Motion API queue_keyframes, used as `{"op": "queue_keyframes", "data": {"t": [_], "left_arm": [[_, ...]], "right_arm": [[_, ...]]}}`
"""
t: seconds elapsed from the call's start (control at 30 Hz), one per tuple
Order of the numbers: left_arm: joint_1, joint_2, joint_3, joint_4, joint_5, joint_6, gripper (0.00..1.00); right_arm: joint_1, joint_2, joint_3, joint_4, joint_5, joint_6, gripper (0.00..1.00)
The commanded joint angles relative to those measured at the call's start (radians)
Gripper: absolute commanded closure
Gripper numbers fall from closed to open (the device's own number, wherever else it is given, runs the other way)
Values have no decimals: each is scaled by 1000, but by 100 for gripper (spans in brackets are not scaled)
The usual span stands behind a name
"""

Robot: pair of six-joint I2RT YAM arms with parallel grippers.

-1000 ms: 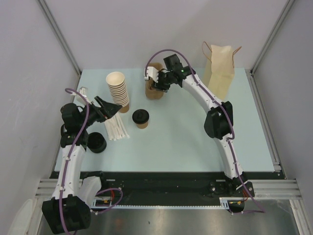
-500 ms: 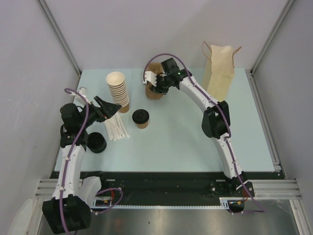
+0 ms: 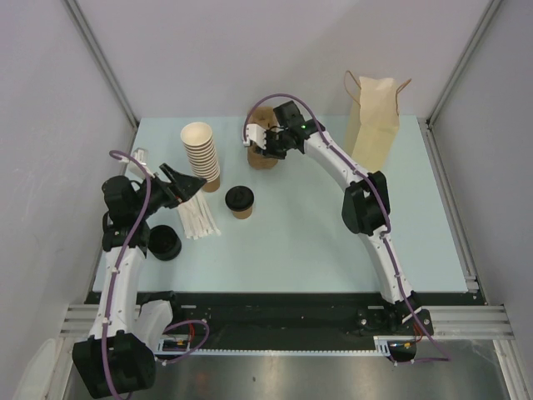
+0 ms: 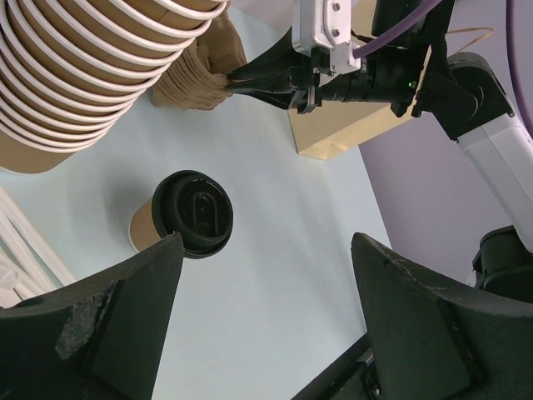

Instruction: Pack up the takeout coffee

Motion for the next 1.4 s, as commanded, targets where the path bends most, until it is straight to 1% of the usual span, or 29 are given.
{"op": "queue_keyframes", "data": {"t": [0.0, 0.3, 0.53, 0.77, 1.03, 1.2, 1.37], "left_arm": [[12, 1, -8, 23, 24, 17, 12], [13, 1, -11, 25, 29, 14, 13], [13, -1, -10, 25, 34, 11, 12], [13, -1, -10, 35, 38, 0, 13], [13, -3, -8, 34, 38, 6, 12], [13, -2, -7, 39, 38, 6, 12], [13, -12, -2, 25, 35, 25, 12]], "right_arm": [[-5, 13, 48, 20, -12, -13, 99], [-7, -19, 46, 47, -26, 2, 100], [-19, -92, 2, 156, -19, 37, 100], [-22, -116, 2, 142, -12, -1, 100], [-18, -122, -12, 122, -3, -81, 100], [-8, -101, -12, 118, -1, -82, 100], [-7, -112, -32, 185, 5, -47, 100]]}}
